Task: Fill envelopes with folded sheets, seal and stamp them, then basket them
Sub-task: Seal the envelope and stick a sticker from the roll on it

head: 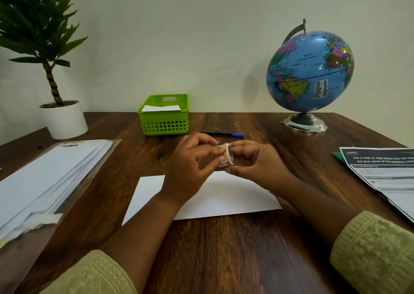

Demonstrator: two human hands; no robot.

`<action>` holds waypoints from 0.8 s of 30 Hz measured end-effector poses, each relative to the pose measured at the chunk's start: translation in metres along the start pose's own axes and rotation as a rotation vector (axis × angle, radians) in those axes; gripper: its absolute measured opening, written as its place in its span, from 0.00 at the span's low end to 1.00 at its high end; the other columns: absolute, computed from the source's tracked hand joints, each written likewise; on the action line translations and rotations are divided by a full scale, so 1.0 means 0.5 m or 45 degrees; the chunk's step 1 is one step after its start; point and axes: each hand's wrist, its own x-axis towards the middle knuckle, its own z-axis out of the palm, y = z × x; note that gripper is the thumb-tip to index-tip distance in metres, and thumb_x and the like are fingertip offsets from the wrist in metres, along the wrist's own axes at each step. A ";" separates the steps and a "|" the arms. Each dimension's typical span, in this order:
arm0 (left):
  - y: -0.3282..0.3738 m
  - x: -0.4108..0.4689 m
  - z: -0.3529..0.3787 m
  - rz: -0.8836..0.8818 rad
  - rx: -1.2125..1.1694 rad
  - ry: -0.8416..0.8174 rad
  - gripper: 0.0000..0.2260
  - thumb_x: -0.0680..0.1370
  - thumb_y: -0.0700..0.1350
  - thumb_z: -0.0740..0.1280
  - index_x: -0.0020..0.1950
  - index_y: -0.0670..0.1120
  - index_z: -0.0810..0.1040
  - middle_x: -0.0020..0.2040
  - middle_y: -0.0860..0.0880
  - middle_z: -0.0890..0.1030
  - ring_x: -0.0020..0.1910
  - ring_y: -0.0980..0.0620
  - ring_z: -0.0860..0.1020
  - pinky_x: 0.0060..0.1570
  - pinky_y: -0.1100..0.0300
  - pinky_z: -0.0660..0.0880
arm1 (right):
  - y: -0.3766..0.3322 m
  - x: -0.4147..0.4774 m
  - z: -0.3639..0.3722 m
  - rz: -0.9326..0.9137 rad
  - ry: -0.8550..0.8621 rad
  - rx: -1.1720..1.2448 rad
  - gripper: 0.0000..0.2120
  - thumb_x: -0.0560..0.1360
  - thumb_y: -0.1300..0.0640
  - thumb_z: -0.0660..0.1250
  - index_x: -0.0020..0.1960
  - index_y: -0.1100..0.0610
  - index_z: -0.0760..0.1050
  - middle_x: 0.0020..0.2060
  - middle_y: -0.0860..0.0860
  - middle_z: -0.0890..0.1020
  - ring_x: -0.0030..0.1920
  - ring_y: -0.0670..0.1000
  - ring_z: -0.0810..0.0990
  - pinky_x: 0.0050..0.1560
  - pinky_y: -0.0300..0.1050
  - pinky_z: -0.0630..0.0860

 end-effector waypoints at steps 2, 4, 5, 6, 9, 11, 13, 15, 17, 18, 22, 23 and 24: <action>-0.001 -0.001 -0.001 0.008 0.013 -0.014 0.10 0.70 0.48 0.72 0.48 0.46 0.83 0.47 0.50 0.79 0.48 0.53 0.75 0.47 0.61 0.72 | 0.000 -0.001 -0.001 -0.010 0.003 0.000 0.18 0.66 0.62 0.76 0.56 0.57 0.80 0.53 0.46 0.80 0.52 0.40 0.79 0.50 0.30 0.75; -0.001 -0.003 -0.001 0.016 0.027 -0.024 0.11 0.68 0.48 0.74 0.48 0.46 0.83 0.47 0.50 0.79 0.48 0.52 0.75 0.46 0.62 0.72 | 0.000 -0.001 0.000 -0.024 0.004 -0.020 0.18 0.66 0.62 0.75 0.56 0.57 0.80 0.54 0.47 0.80 0.52 0.41 0.79 0.50 0.30 0.76; -0.001 -0.003 -0.002 0.017 0.030 -0.023 0.11 0.68 0.48 0.75 0.48 0.46 0.83 0.47 0.50 0.79 0.47 0.53 0.75 0.46 0.61 0.72 | -0.001 -0.001 -0.001 -0.033 0.007 -0.039 0.18 0.66 0.61 0.75 0.56 0.57 0.80 0.54 0.46 0.80 0.52 0.41 0.79 0.50 0.30 0.76; 0.000 -0.003 -0.002 0.017 0.034 -0.021 0.12 0.67 0.48 0.75 0.48 0.46 0.82 0.47 0.50 0.79 0.47 0.53 0.75 0.46 0.61 0.72 | -0.002 0.000 -0.001 -0.048 0.014 -0.067 0.18 0.66 0.61 0.75 0.56 0.57 0.80 0.53 0.46 0.80 0.51 0.40 0.79 0.50 0.29 0.75; 0.003 -0.002 -0.006 0.022 0.050 -0.040 0.15 0.65 0.50 0.76 0.49 0.47 0.81 0.46 0.51 0.78 0.47 0.54 0.75 0.45 0.59 0.73 | -0.004 0.000 -0.001 -0.128 0.055 -0.200 0.19 0.66 0.59 0.76 0.56 0.57 0.80 0.52 0.44 0.79 0.50 0.36 0.77 0.49 0.25 0.73; 0.004 -0.002 -0.009 0.038 0.053 -0.064 0.17 0.64 0.52 0.77 0.48 0.46 0.80 0.46 0.50 0.79 0.46 0.54 0.76 0.44 0.56 0.75 | -0.005 0.000 0.000 -0.165 0.084 -0.263 0.19 0.65 0.59 0.76 0.56 0.57 0.80 0.52 0.45 0.79 0.49 0.37 0.77 0.50 0.26 0.74; 0.003 -0.003 -0.010 0.057 0.091 -0.084 0.19 0.63 0.53 0.77 0.49 0.45 0.81 0.45 0.50 0.80 0.45 0.53 0.77 0.42 0.53 0.76 | -0.004 -0.001 0.001 -0.184 0.099 -0.305 0.19 0.65 0.58 0.76 0.56 0.57 0.80 0.53 0.47 0.81 0.50 0.41 0.78 0.51 0.31 0.76; 0.002 -0.004 -0.009 0.088 0.149 -0.088 0.17 0.65 0.51 0.76 0.50 0.45 0.82 0.45 0.49 0.82 0.45 0.52 0.79 0.41 0.51 0.77 | -0.003 -0.002 0.001 -0.183 0.097 -0.332 0.19 0.66 0.56 0.76 0.55 0.57 0.80 0.53 0.49 0.82 0.51 0.42 0.79 0.51 0.31 0.76; 0.003 -0.006 -0.007 0.117 0.169 -0.063 0.13 0.69 0.49 0.74 0.50 0.44 0.83 0.45 0.49 0.83 0.44 0.53 0.80 0.41 0.51 0.77 | -0.003 -0.002 0.000 -0.162 0.101 -0.293 0.18 0.67 0.55 0.75 0.55 0.58 0.81 0.53 0.50 0.82 0.49 0.42 0.79 0.49 0.30 0.76; 0.003 -0.006 -0.006 0.125 0.172 -0.050 0.11 0.71 0.47 0.72 0.49 0.43 0.83 0.45 0.49 0.84 0.44 0.53 0.81 0.41 0.52 0.78 | -0.003 -0.002 0.000 -0.153 0.105 -0.265 0.18 0.67 0.55 0.75 0.55 0.58 0.81 0.52 0.50 0.82 0.48 0.42 0.80 0.48 0.30 0.76; 0.006 -0.006 -0.006 0.125 0.212 -0.043 0.07 0.74 0.44 0.68 0.47 0.43 0.83 0.43 0.49 0.85 0.41 0.53 0.81 0.40 0.56 0.77 | -0.004 -0.003 0.003 -0.132 0.097 -0.240 0.15 0.68 0.56 0.74 0.54 0.58 0.81 0.51 0.46 0.81 0.46 0.40 0.79 0.46 0.28 0.76; 0.008 -0.005 -0.007 0.092 0.198 -0.033 0.07 0.75 0.44 0.67 0.46 0.43 0.82 0.41 0.49 0.84 0.39 0.53 0.81 0.38 0.58 0.76 | -0.002 -0.002 0.003 -0.122 0.092 -0.244 0.14 0.68 0.57 0.74 0.53 0.58 0.82 0.50 0.45 0.80 0.46 0.39 0.79 0.46 0.28 0.76; 0.010 -0.004 -0.009 0.040 0.167 -0.013 0.07 0.75 0.44 0.66 0.46 0.43 0.82 0.40 0.49 0.84 0.37 0.53 0.80 0.36 0.59 0.74 | 0.001 -0.002 0.003 -0.109 0.087 -0.248 0.13 0.68 0.58 0.74 0.51 0.58 0.82 0.50 0.44 0.79 0.46 0.39 0.79 0.46 0.28 0.76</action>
